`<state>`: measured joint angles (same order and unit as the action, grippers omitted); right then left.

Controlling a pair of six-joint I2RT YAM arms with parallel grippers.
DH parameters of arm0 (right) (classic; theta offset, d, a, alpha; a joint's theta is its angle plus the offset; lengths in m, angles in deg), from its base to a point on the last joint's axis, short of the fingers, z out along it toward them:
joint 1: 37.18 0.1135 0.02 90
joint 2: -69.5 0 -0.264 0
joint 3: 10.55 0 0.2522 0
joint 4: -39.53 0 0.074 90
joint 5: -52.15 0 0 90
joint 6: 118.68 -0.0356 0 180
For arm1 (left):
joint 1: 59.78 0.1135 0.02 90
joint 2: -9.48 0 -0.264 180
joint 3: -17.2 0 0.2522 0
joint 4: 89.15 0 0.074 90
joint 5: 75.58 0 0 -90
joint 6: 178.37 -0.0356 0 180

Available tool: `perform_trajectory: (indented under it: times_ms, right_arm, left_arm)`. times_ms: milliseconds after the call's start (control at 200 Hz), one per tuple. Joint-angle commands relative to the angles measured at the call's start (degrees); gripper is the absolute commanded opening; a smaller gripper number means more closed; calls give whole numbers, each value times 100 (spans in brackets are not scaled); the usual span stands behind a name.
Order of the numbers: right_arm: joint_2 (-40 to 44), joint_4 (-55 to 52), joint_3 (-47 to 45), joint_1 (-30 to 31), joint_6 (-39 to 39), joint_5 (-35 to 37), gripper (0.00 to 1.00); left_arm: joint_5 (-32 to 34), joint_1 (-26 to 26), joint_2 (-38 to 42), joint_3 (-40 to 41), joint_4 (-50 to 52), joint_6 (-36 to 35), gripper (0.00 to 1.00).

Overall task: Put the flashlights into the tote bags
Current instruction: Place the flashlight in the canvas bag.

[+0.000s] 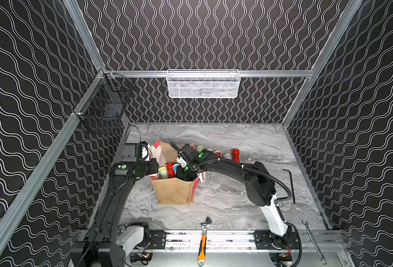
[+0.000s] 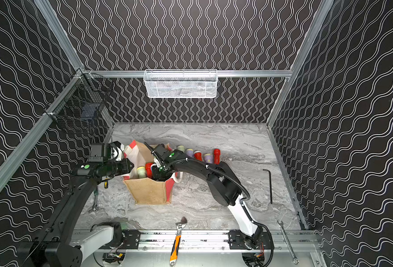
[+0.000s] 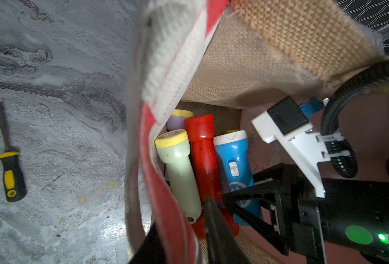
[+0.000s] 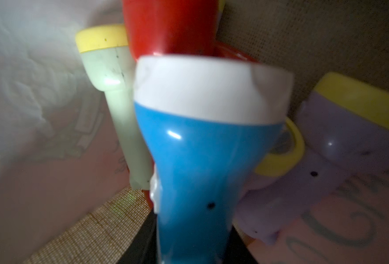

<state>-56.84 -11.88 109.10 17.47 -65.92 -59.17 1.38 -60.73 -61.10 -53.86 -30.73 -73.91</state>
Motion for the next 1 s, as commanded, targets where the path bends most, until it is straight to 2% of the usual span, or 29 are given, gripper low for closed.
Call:
perform_trajectory:
  times_ms: [0, 245, 616, 881, 996]
  right_arm:
    - [-48, -219, 104, 3, -26, -50, 38]
    - [-129, -328, 204, -35, -3, -223, 54]
    - [499, 4, 261, -236, 33, -243, 66]
    - [1015, 241, 463, -278, 372, -747, 71]
    - [1480, 479, 263, -285, 580, -534, 69]
  left_arm:
    - [-70, 16, -16, 17, -126, -74, 28]
    - [-56, 12, -35, 11, -126, -83, 28]
    - [-44, 14, -51, 16, -125, -82, 28]
    - [7, 7, -66, 14, -120, -84, 28]
    - [54, 14, -88, 9, -117, -75, 28]
